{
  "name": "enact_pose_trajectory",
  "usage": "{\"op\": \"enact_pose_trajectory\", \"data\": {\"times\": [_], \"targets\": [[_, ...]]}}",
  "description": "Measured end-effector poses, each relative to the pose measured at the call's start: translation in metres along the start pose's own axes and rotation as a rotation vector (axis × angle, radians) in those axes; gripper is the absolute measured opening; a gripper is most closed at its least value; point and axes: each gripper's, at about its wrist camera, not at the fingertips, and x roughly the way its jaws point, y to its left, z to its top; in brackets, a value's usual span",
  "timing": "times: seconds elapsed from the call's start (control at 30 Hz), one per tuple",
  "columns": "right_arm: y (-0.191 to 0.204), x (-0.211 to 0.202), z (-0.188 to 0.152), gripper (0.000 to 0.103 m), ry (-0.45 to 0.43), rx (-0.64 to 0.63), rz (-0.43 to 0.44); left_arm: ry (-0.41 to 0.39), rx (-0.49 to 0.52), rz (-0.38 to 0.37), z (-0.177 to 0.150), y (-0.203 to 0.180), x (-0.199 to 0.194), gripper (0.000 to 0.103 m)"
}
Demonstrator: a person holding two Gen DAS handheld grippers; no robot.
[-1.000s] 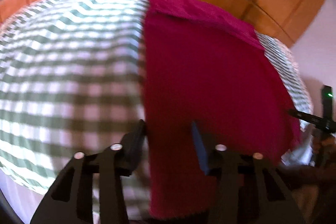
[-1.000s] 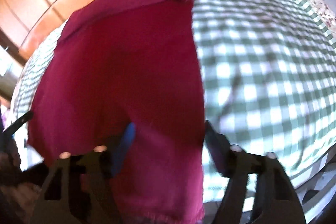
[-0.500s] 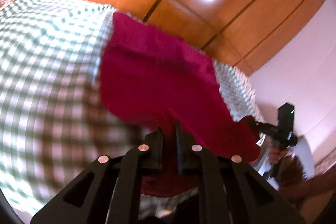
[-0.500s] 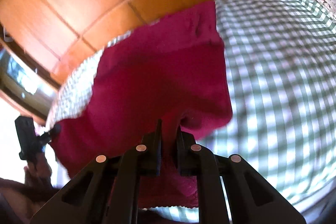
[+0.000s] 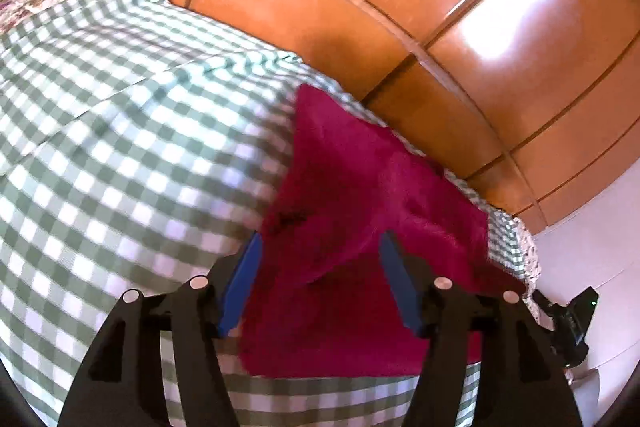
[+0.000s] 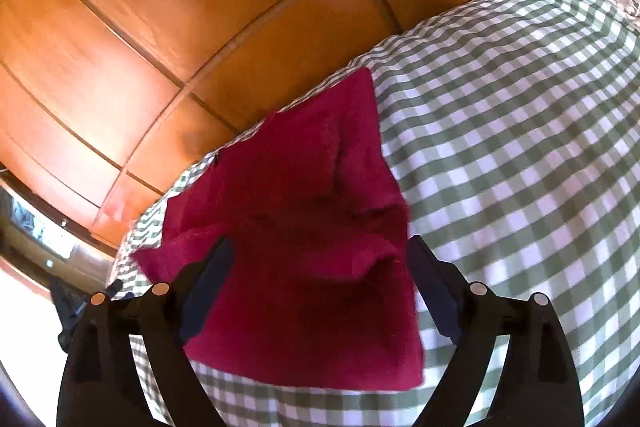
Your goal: Fold small clothes
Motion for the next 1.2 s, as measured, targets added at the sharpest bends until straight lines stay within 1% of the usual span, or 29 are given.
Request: {"op": "enact_pose_trajectory", "data": {"times": [0.03,0.1,0.17,0.2,0.27,0.3,0.33,0.37,0.4,0.43,0.47,0.53,0.63,0.73,0.83,1.03,1.07,1.13,1.17,1.2], "targets": [[-0.004,-0.004,-0.002,0.091,-0.001,0.005,-0.009,0.007,0.011,0.006,-0.005,0.004,-0.002,0.06],[-0.018,-0.011,-0.015,0.091,0.009,0.016,-0.038,0.042,0.053,-0.004,-0.02,0.011,-0.002,0.06],[-0.031,-0.015,-0.033,0.091,0.036,0.011,-0.068,0.067,0.089,0.006,-0.035,0.017,-0.005,0.061],[-0.035,-0.015,-0.04,0.091,0.043,0.001,-0.084,0.089,0.106,0.013,-0.045,0.019,0.001,0.061],[-0.037,-0.012,-0.056,0.091,0.065,-0.027,-0.111,0.128,0.108,0.012,-0.059,0.022,0.008,0.059],[-0.036,-0.009,-0.062,0.086,0.071,-0.038,-0.124,0.145,0.108,0.006,-0.066,0.021,0.012,0.05],[-0.033,-0.003,-0.065,0.081,0.066,-0.054,-0.138,0.147,0.117,0.006,-0.068,0.02,0.016,0.044],[-0.032,0.0,-0.067,0.078,0.058,-0.067,-0.144,0.144,0.132,0.015,-0.07,0.016,0.017,0.038],[-0.029,0.004,-0.067,0.068,0.051,-0.079,-0.146,0.134,0.149,0.036,-0.07,0.011,0.019,0.03],[-0.025,0.011,-0.064,0.056,0.05,-0.083,-0.146,0.133,0.15,0.042,-0.07,0.009,0.02,0.027],[-0.024,0.016,-0.063,0.049,0.053,-0.081,-0.147,0.134,0.143,0.042,-0.069,0.008,0.022,0.024],[-0.018,0.022,-0.061,0.029,0.066,-0.089,-0.17,0.128,0.13,0.042,-0.069,0.008,0.018,0.02],[-0.01,0.014,-0.063,0.02,0.077,-0.123,-0.168,0.118,0.142,0.032,-0.069,0.006,0.01,0.017],[-0.01,-0.002,-0.073,0.018,0.093,-0.152,-0.151,0.127,0.156,0.007,-0.078,0.012,-0.007,0.016],[-0.013,-0.024,-0.092,0.018,0.12,-0.181,-0.148,0.161,0.158,-0.012,-0.096,0.017,-0.02,0.016],[-0.025,-0.068,-0.141,0.013,0.229,-0.224,-0.156,0.219,0.129,-0.061,-0.144,0.033,-0.061,0.017],[-0.025,-0.073,-0.146,0.013,0.242,-0.23,-0.152,0.221,0.131,-0.062,-0.149,0.034,-0.065,0.018],[-0.027,-0.082,-0.152,0.012,0.252,-0.247,-0.162,0.215,0.127,-0.061,-0.151,0.036,-0.071,0.023],[-0.026,-0.084,-0.15,0.015,0.242,-0.242,-0.164,0.206,0.125,-0.057,-0.149,0.037,-0.073,0.029],[-0.029,-0.086,-0.145,0.025,0.223,-0.233,-0.162,0.183,0.115,-0.056,-0.142,0.04,-0.075,0.034]]}}
